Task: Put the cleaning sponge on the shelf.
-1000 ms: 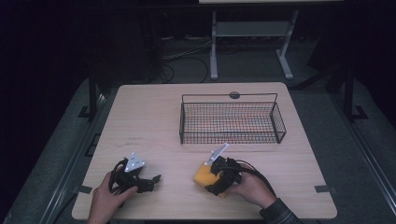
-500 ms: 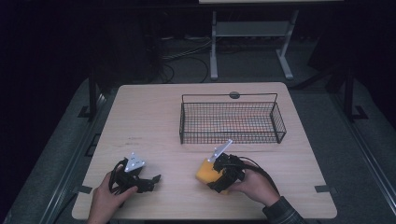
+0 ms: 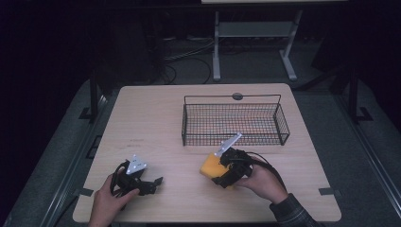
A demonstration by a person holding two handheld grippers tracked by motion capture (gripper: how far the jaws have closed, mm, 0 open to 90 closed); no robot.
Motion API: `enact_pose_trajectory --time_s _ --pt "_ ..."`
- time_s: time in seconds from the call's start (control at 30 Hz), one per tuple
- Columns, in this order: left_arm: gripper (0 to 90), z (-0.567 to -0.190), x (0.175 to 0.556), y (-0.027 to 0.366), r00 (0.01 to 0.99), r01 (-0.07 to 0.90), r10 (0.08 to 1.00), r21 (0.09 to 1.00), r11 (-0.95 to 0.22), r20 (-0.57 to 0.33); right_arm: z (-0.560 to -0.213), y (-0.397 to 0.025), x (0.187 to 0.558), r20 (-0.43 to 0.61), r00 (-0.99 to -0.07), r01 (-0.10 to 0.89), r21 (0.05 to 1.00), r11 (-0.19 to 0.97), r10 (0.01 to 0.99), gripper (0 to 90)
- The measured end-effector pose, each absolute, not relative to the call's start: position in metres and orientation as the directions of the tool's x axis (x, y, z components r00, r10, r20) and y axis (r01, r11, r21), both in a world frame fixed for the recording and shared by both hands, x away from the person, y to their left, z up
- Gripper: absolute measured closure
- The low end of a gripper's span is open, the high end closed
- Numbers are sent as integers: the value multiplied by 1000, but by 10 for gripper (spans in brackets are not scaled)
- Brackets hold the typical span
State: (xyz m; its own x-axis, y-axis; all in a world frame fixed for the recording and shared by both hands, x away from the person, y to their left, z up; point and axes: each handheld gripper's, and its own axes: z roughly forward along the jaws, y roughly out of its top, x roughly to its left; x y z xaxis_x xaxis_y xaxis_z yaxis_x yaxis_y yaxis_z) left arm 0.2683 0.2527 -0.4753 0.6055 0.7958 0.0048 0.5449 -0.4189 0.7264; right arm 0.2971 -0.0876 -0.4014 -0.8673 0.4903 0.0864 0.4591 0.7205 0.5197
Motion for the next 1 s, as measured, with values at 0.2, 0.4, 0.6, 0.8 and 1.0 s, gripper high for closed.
enact_pose_trajectory --time_s 0.2,0.4,0.6,0.8,1.0 --pt "130 -475 268 253 606 544 795 726 -421 7 -391 -91 304 84 -863 462 529 712 498 226" --pt "130 -475 268 253 606 544 795 726 -421 7 -381 -93 311 77 -861 461 534 708 503 226" --pt "130 -475 268 253 606 544 795 726 -420 6 -372 -93 319 80 -862 459 542 704 501 226" --pt "130 -475 268 253 606 544 796 726 -420 6 -364 -94 330 73 -858 458 556 694 508 226" --pt "129 -475 268 253 606 544 796 727 -420 7 -357 -94 340 69 -852 463 565 683 519 226"
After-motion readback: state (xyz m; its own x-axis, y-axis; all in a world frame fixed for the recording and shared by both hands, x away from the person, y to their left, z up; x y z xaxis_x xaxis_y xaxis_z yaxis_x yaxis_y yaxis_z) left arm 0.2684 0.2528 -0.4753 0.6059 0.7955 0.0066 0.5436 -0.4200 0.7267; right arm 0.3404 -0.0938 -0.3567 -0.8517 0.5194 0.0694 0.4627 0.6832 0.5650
